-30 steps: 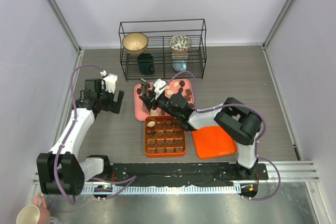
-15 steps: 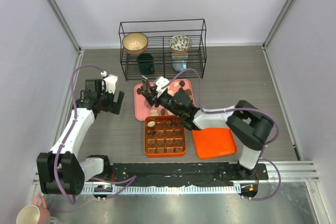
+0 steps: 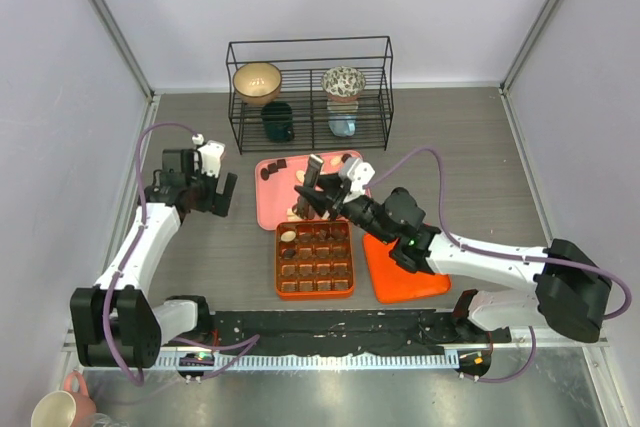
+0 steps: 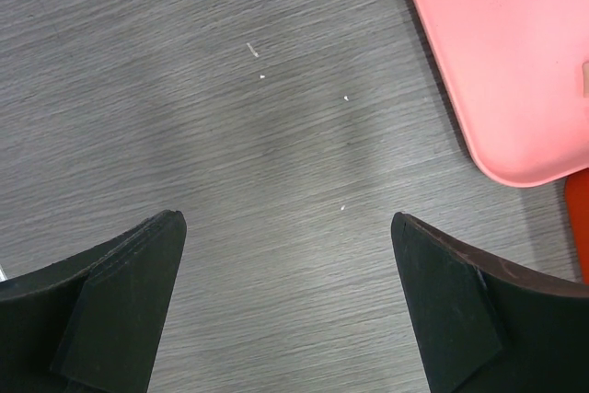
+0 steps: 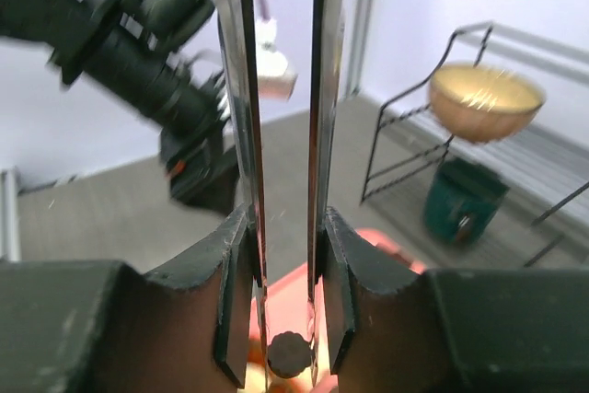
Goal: Pack the chocolate
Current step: Pick up the fake chocolate from the plate, then place the fake chocolate in the packing box.
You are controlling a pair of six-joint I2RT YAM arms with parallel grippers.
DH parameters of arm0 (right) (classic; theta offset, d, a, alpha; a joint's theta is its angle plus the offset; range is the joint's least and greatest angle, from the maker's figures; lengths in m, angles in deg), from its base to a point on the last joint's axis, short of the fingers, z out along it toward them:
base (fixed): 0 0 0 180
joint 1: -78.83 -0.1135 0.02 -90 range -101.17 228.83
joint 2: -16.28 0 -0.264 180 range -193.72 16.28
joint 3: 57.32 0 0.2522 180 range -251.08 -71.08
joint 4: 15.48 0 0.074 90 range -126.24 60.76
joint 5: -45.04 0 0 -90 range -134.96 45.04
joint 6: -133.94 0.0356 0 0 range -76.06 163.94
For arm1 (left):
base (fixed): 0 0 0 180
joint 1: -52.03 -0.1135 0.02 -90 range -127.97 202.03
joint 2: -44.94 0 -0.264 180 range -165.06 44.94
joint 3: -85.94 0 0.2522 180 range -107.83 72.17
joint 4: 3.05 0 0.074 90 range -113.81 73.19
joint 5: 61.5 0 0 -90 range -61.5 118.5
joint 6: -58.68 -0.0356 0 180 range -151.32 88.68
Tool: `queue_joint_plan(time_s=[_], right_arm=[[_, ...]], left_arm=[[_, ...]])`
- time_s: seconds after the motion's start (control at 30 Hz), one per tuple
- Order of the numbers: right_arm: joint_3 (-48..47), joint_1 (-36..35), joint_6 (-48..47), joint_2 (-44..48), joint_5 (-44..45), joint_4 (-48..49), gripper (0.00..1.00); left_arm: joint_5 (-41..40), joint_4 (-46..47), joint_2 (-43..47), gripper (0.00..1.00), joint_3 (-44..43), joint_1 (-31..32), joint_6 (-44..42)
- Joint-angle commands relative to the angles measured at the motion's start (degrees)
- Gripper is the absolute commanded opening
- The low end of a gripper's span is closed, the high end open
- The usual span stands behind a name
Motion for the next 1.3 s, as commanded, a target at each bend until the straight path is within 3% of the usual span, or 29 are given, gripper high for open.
queue_joint_plan(time_s=[0.0,0.47,0.67,0.9,1.27], right_arm=[[3.25,-1.83,4.13,3.25,-0.2,-3.18,0.18],[4.31,-4.29,8.71,1.85,-2.4,-1.95,0.19],[5.1,-4.55,9.85,2.02,-1.79,-2.74,0.25],[5.72,-4.82,10.03,1.94,-1.17,-3.44,0.39],[6.25,-4.9,8.89,1.24,1.03,-2.48,0.44]], left_arm=[[0.92,-0.92,1.13,1.0,-2.9,-0.4,-0.56],[0.66,-3.29,3.59,1.0,-3.6,-0.4,-0.83],[1.36,-4.17,4.03,1.0,-4.04,-0.4,-0.65],[2.76,-5.22,4.29,1.0,-4.39,-0.4,-0.91],[3.56,-6.54,5.0,1.0,-5.62,-0.4,-0.47]])
